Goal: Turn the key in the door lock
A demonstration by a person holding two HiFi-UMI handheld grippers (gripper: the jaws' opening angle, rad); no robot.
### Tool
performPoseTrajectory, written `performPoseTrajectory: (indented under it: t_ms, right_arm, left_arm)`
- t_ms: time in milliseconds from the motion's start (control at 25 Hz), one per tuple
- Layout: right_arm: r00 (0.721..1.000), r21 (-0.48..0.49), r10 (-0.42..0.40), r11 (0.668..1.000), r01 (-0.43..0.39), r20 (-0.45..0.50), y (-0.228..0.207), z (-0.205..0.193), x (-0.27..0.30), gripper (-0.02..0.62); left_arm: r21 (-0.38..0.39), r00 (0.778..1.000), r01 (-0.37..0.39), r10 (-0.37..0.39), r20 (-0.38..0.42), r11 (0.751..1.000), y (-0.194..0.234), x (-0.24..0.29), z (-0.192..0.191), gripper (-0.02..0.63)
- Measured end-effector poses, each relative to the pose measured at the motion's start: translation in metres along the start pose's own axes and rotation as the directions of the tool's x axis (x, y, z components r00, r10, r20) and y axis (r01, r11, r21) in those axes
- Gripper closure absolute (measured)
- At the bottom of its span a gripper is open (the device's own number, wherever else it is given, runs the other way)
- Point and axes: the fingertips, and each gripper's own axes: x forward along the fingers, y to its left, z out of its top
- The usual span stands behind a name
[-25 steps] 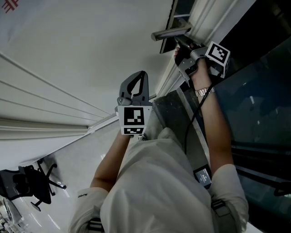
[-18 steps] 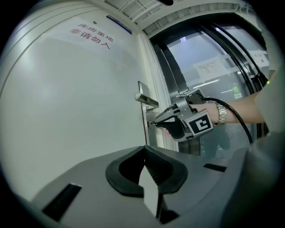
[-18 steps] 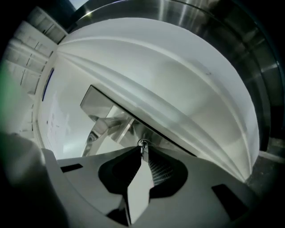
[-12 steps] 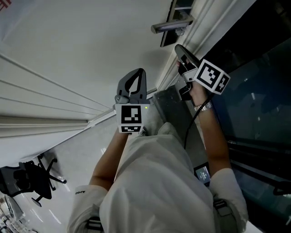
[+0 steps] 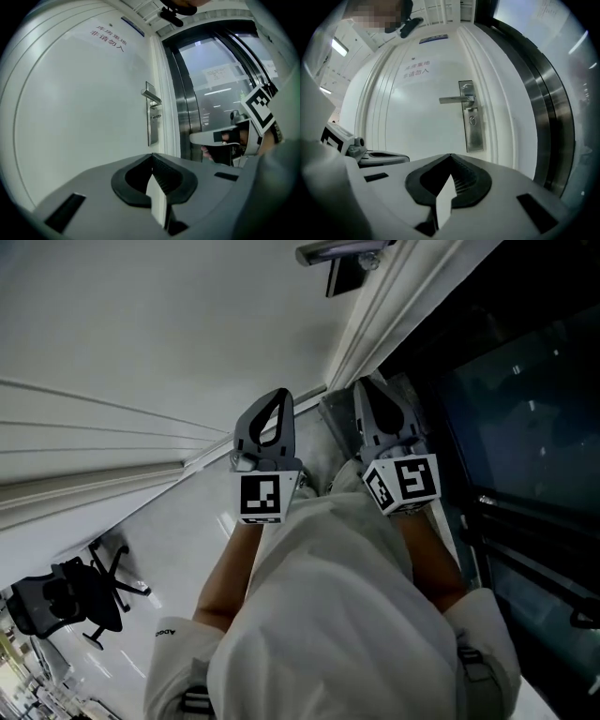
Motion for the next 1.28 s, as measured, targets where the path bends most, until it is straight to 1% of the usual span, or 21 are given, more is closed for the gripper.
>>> performPoseTrajectory:
  t_ms: [160, 280, 360, 480, 560, 760, 960, 1080, 1160, 1280]
  right_arm:
    - [1.0, -0.037, 0.03, 0.999, -0.03, 0.009, 0.011, -0.015, -0.023, 0.593]
    - [1.0, -0.048, 0.024, 0.999, -0.025, -0.006, 0.009, -0.029, -0.041, 0.594]
    - [0.999, -0.049, 0.025, 0.998, -0.027, -0.025, 0.006, -0.039, -0.05, 0.594]
    - [0.997, -0.042, 0.05, 0.998, -0.052, -0.058, 0.001, -0.048, -0.061, 0.593]
    - [0.996, -0.051, 0.058, 0.997, -0.062, -0.063, -0.003, -0.048, -0.069, 0.593]
    - [0.996, -0.069, 0.064, 0.995, -0.069, -0.064, -0.024, -0.048, -0.103, 0.594]
    - [0.996, -0.042, 0.07, 0.996, -0.072, -0.051, -0.045, -0.048, -0.132, 0.593]
    - [0.996, -0.056, 0.083, 0.995, -0.085, -0.039, -0.054, -0.045, -0.144, 0.593]
    - [0.995, -0.052, 0.092, 0.994, -0.094, -0.028, -0.057, -0.043, -0.151, 0.592]
    - [0.995, -0.048, 0.102, 0.994, -0.103, -0.02, -0.06, -0.043, -0.161, 0.593]
  left_arm:
    - [-0.01, 1.0, 0.013, -0.013, 0.0, 1.0, -0.015, -0.013, -0.014, 0.597]
    - [-0.01, 1.0, 0.014, -0.014, -0.011, 1.0, -0.03, -0.024, -0.024, 0.597]
    - [-0.025, 1.0, -0.008, 0.007, -0.028, 1.0, -0.037, -0.028, -0.031, 0.597]
    - [-0.039, 0.998, -0.048, 0.046, -0.052, 0.998, -0.047, -0.034, -0.038, 0.597]
    - [-0.032, 0.996, -0.054, 0.052, -0.066, 0.998, -0.057, -0.034, -0.04, 0.597]
    - [-0.033, 0.996, -0.059, 0.057, -0.072, 0.998, -0.097, -0.031, -0.032, 0.596]
    - [-0.018, 0.995, -0.066, 0.065, -0.075, 0.998, -0.136, -0.037, -0.027, 0.597]
    - [-0.011, 0.993, -0.074, 0.073, -0.092, 0.997, -0.153, -0.043, -0.029, 0.597]
    - [-0.021, 0.992, -0.09, 0.088, -0.086, 0.996, -0.162, -0.047, -0.027, 0.597]
    - [-0.011, 0.993, -0.097, 0.096, -0.074, 0.995, -0.176, -0.051, -0.025, 0.595]
